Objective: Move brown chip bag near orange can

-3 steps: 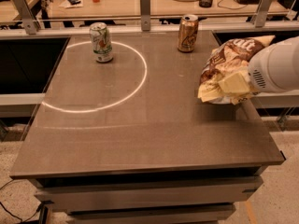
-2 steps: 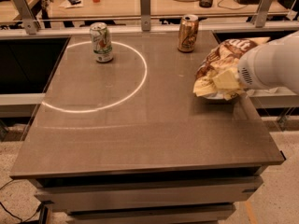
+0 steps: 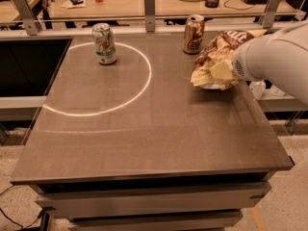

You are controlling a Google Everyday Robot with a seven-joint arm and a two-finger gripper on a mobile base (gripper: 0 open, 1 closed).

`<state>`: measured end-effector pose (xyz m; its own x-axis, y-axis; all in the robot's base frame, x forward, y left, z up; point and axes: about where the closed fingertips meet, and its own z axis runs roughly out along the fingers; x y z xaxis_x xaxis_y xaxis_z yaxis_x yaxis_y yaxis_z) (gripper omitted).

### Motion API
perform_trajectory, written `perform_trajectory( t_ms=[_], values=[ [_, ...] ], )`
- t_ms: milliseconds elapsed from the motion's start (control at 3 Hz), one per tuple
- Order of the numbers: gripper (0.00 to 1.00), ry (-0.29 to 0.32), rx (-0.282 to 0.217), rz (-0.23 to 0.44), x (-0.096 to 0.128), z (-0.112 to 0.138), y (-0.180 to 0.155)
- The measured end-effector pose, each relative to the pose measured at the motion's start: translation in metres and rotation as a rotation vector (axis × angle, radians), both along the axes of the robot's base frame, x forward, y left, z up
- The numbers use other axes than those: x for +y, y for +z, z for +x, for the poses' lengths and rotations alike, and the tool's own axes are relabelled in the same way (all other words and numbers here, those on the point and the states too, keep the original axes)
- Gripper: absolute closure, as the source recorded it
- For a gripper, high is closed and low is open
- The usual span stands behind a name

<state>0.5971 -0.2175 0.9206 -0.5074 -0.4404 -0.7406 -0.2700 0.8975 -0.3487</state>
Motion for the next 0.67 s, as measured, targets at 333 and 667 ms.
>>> perform_trajectory(
  t_ms=[333, 667],
  values=[
    [1.0, 0.01, -0.021, 0.003, 0.01, 0.021, -0.002],
    [1.0, 0.011, 0.01, -0.012, 0.015, 0.035, -0.02]
  ],
)
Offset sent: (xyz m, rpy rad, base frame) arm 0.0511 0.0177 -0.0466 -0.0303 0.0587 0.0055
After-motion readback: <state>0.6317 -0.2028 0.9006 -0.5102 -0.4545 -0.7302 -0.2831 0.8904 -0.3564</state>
